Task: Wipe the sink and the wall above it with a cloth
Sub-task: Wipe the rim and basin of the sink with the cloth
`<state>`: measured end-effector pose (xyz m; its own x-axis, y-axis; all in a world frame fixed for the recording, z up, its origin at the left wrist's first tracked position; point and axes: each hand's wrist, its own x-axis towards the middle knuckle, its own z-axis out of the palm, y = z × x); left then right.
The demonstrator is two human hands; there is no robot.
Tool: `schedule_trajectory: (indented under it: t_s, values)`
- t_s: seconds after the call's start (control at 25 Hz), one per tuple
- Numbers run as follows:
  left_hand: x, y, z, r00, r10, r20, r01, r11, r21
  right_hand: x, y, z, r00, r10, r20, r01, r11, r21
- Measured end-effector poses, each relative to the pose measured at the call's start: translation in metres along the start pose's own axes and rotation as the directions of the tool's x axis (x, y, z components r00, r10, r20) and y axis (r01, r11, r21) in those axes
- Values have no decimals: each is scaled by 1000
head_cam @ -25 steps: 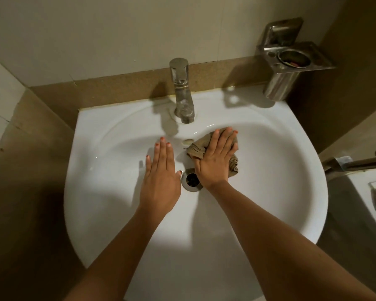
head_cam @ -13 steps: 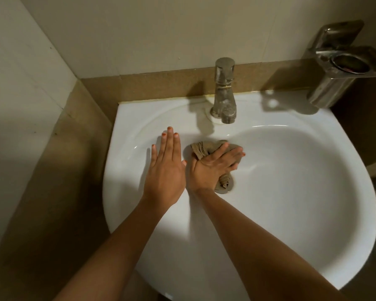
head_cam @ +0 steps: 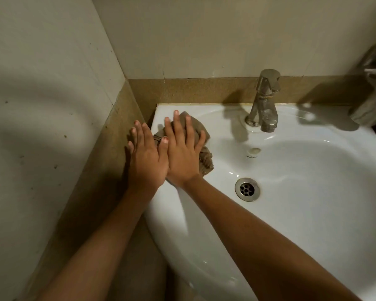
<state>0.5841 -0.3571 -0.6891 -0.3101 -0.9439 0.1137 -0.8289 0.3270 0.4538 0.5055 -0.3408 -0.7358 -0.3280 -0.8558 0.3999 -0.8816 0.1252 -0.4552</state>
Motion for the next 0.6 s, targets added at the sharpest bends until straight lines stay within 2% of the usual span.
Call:
schedule_trajectory:
  t_s: [0.12, 0.2, 0.32, 0.44, 0.52, 0.6]
  values:
    - [5, -8, -1, 991, -123, -52, 114, 982, -153, 25, -6, -10, 963, -217, 157, 243, 955, -170]
    - [12, -12, -1, 983, -182, -38, 170, 963, -211, 40, -4, -13, 924, -322, 208, 355, 923, -146]
    - [16, -11, 3, 987, -161, 5, 159, 970, -185, 55, 8, -13, 882, -400, 247, 434, 895, -102]
    - [22, -5, 4, 996, -85, 15, 86, 995, -53, 64, 17, -22, 899, -339, 278, 383, 916, -119]
    - [26, 2, 1, 999, 2, 53, -6, 997, 81, 67, 25, -32, 920, -275, 280, 324, 934, -147]
    - [28, 14, 0, 987, 102, 121, -119, 982, 145, 65, 40, -48, 941, -198, 275, 249, 954, -168]
